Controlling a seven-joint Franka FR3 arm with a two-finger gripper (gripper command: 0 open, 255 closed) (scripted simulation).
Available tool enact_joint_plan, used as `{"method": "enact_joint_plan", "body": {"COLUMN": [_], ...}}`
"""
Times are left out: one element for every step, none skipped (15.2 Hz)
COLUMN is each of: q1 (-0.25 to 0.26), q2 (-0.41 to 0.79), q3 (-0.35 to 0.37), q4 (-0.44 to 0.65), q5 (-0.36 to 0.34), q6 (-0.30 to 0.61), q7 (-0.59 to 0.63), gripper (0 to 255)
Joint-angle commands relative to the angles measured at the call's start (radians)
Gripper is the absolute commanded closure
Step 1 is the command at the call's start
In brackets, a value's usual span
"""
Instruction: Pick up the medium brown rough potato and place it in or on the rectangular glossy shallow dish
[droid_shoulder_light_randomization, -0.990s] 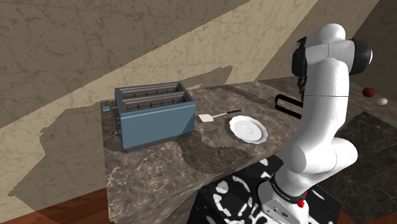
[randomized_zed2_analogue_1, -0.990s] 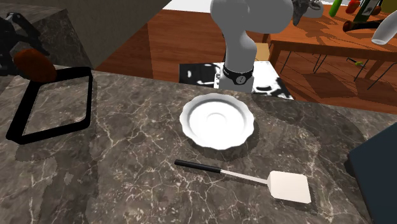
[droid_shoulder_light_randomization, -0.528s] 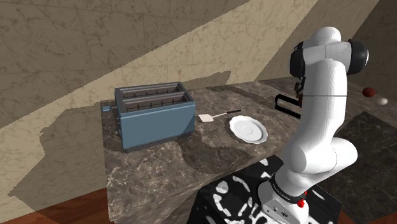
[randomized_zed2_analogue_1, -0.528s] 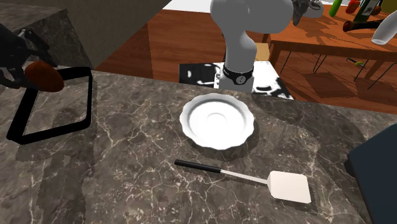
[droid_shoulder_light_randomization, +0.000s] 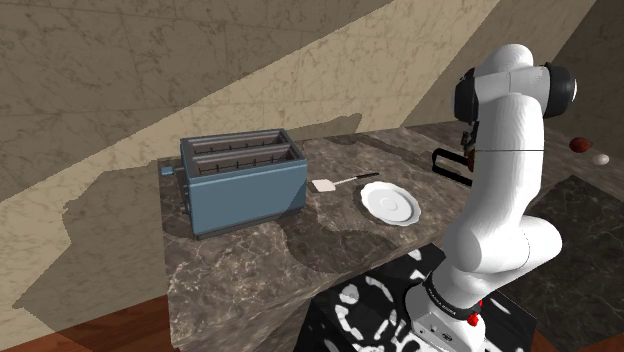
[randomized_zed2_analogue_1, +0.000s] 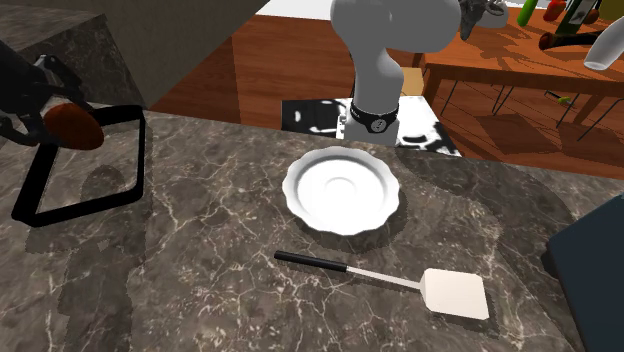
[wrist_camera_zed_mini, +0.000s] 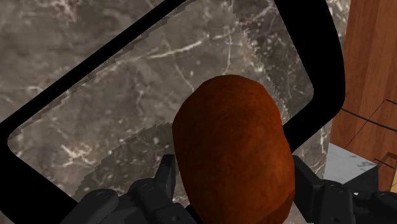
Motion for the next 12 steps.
{"method": "enact_joint_plan", "body": {"q1": [0.000,0.000,0.000,0.000,0.000,0.000,0.000,-0.005,-0.011,-0.019,-0.026,-0.026], "q2": [0.000,0.000,0.000,0.000,0.000,0.000,0.000,0.000,0.002,0.005,0.009,0.009], "q3": [0.000,0.000,0.000,0.000,0.000,0.000,0.000,-0.001,-0.001,0.000,0.001,0.001], "q4": [0.000,0.000,0.000,0.000,0.000,0.000,0.000,0.036,0.074,0.115,0.149,0.149], "q5": [0.000,0.000,0.000,0.000,0.000,0.000,0.000,-0.002,-0.003,-0.002,-0.002,-0.002], "q6": [0.000,0.000,0.000,0.000,0.000,0.000,0.000,-0.034,-0.069,-0.104,-0.133,-0.133], "q7": [0.000,0.000,0.000,0.000,0.000,0.000,0.000,0.002,0.004,0.006,0.006,0.006], "gripper": [255,0,0,0,0,0,0,0,0,0,0,0]}}
